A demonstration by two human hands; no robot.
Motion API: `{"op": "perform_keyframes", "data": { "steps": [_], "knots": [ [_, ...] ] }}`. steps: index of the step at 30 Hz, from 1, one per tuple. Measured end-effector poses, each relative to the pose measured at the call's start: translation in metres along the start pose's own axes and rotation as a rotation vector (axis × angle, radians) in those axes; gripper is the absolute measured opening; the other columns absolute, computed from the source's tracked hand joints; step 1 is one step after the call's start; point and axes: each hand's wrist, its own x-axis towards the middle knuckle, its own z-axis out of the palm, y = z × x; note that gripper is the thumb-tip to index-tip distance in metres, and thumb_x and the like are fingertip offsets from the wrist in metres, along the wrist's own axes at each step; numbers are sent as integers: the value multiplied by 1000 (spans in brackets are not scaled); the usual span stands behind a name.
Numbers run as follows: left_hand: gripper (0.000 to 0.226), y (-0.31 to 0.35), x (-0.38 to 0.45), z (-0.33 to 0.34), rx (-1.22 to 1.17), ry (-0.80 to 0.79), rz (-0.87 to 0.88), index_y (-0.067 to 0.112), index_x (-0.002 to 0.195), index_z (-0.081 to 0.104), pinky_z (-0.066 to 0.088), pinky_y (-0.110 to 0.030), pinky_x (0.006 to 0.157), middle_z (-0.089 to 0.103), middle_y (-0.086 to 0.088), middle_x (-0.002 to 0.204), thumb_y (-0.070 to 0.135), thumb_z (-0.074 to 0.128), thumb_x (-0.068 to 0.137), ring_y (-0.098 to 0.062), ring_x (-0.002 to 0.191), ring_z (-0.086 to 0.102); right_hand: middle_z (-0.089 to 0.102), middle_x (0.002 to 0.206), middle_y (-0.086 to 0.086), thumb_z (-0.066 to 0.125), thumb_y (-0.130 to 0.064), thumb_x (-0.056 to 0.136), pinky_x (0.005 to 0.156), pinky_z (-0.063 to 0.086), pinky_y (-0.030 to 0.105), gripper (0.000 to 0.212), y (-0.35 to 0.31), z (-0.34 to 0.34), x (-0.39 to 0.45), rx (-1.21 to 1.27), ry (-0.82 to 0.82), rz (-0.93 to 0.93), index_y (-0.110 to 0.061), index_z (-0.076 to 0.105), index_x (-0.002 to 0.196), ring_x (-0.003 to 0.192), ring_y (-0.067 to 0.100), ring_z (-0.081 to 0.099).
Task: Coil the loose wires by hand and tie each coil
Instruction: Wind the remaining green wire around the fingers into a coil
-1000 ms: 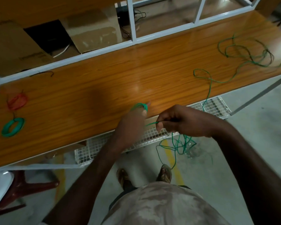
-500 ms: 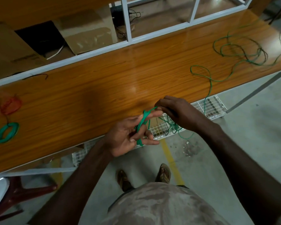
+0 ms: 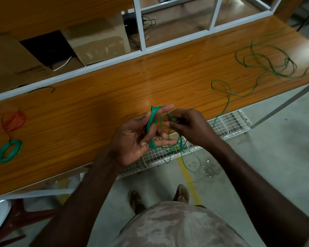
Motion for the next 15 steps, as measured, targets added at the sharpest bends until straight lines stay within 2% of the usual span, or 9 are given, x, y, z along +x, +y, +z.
{"op": "perform_keyframes", "data": {
  "steps": [1,3,4,6,8,10,11,13,15],
  "knots": [
    [53,1,1,2,-8,-8,5,0,155,48,59,-46,94,38,-4,48,25,37,109,-26,77,67,79,93,7,74,-16,99,82,61,51,13,0,1,1,87,-17,40,-15,79,111,89,26,77],
    [54,4,3,3,4,-18,19,1,157,46,52,-60,106,32,-5,48,25,32,111,-24,76,65,80,97,13,72,-15,100,90,60,57,13,7,5,2,197,-56,100,-16,79,111,97,34,77],
    [54,6,3,3,15,-19,29,2,158,45,44,-68,112,30,-6,49,25,30,112,-24,76,65,79,99,14,72,-15,98,93,59,60,13,13,7,2,207,-89,119,-17,79,109,101,38,75],
    [55,11,5,1,20,-16,51,3,158,44,31,-75,118,33,-3,50,27,29,112,-22,76,65,79,101,11,73,-13,93,93,58,62,13,26,14,0,140,-186,154,-18,78,103,102,38,74],
    [54,17,7,0,39,-8,71,4,158,45,21,-79,120,40,0,49,29,29,113,-21,77,66,81,101,1,77,-7,93,91,62,51,16,41,22,-6,74,-295,228,-17,80,106,99,22,76],
    [54,23,9,0,57,-6,86,5,158,45,21,-80,120,42,1,49,30,29,113,-20,78,67,78,108,-10,81,-6,92,87,57,18,23,53,30,-16,36,-389,260,-17,80,113,99,-5,72],
    [54,25,10,1,48,-4,90,5,159,45,26,-79,118,41,1,48,30,29,114,-20,78,67,76,114,-14,83,-8,91,88,51,9,28,57,33,-20,20,-407,262,-18,79,116,104,-13,67],
    [53,26,11,2,29,11,95,6,159,44,35,-77,115,36,0,48,29,28,114,-20,77,67,72,126,-15,86,-13,89,92,51,9,36,63,35,-27,40,-397,298,-24,76,122,115,-16,61],
    [52,24,12,2,28,40,103,7,159,44,37,-76,114,31,-2,49,29,27,115,-20,78,66,67,131,-10,90,-18,85,93,57,21,45,66,35,-30,39,-340,328,-29,73,124,119,-8,61]
  ]
}}
